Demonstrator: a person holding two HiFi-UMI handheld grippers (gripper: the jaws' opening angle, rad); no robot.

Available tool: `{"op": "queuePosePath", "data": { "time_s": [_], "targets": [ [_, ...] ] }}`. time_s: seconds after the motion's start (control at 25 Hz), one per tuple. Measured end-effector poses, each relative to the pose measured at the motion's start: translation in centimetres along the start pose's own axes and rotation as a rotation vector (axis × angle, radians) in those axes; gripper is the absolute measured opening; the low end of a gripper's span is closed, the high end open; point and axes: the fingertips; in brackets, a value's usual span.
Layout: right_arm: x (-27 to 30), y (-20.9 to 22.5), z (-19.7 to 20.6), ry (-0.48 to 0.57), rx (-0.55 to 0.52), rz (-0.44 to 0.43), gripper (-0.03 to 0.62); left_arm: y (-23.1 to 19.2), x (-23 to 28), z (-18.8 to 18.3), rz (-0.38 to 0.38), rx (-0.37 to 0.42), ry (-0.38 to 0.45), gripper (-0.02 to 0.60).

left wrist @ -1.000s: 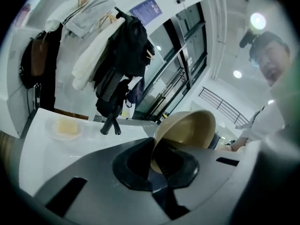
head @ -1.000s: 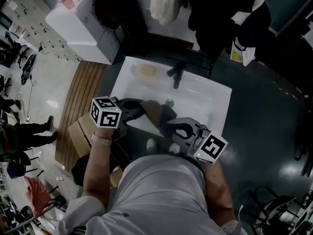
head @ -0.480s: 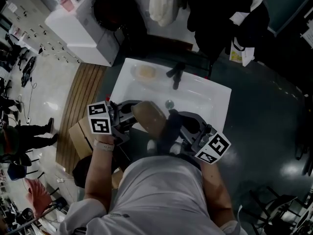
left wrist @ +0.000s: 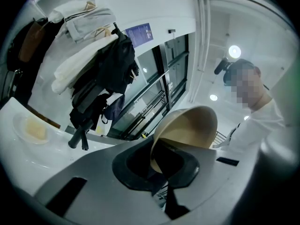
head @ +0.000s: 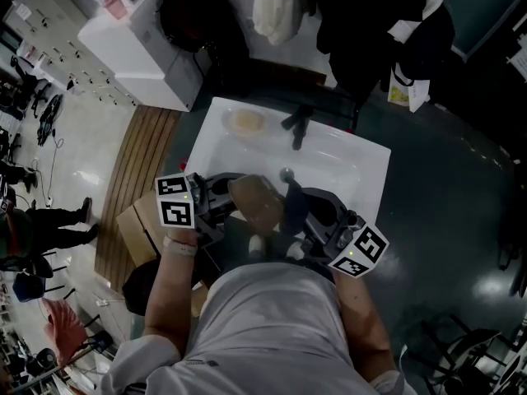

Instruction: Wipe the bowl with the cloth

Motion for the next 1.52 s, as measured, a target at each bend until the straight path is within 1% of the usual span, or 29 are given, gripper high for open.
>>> {"op": "queuePosePath", "data": {
  "time_s": [0.2, 0.32, 0.44, 0.56, 0.76, 0.88, 0.92, 0.96, 1.04, 1.12, 1.24, 1.52],
  "targets": [
    [0.2, -0.9, -1.3, 0.026, -0.024, -0.035, 0.034, -0.7, 0.1, 0.8, -0.043, 0.004, -0.04, 0.018],
    [0.5, -1.3, -2.1, 0.035, -0.05, -0.043, 0.034, -1.0, 0.7, 1.9, -0.063, 0.019, -0.09, 0.018],
    [1.2, -1.6, -2.6, 0.016, -0.084, -0.042, 0.034, -0.9, 1.6, 3.2, -0.078, 0.049, -0.161, 0.017],
    [1.6, -1.5, -2.6, -0.005, -0.093, -0.033, 0.034, -0.2, 2.2, 4.2, -0.057, 0.074, -0.2, 0.017],
    [1.8, 0.0, -1.7, -0.036, -0.051, 0.014, 0.034, 0.9, 2.6, 5.2, -0.026, 0.091, -0.238, 0.017],
    [1.7, 1.0, -0.4, -0.063, -0.018, 0.061, 0.034, 2.4, 2.7, 5.0, 0.063, 0.091, -0.209, 0.017],
    [1.7, 1.2, 0.0, -0.06, 0.003, 0.071, 0.034, 2.7, 2.8, 4.9, 0.081, 0.09, -0.196, 0.017],
    [1.6, 1.4, 0.2, -0.052, 0.027, 0.079, 0.034, 2.8, 2.8, 4.8, 0.084, 0.091, -0.189, 0.017],
    [1.5, 1.5, 0.6, -0.046, 0.049, 0.092, 0.034, 2.6, 2.6, 4.7, 0.065, 0.097, -0.186, 0.017],
    [1.5, 1.6, 1.0, -0.058, 0.046, 0.097, 0.034, 2.2, 2.2, 4.4, 0.052, 0.093, -0.175, 0.017],
    [1.3, 1.8, 1.7, -0.068, 0.052, 0.093, 0.034, 1.6, 1.8, 3.5, 0.048, 0.075, -0.132, 0.017],
    [0.7, 0.4, 2.0, -0.091, 0.041, 0.022, 0.034, 0.1, 0.5, 2.0, 0.0, 0.05, -0.051, 0.018]
  ]
}}
Point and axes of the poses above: the fingertips, and each gripper's own axes: x forward along the fingers, y to its right, z out of its underside, and after that the axes turned 7 degrees about -x, right-handed
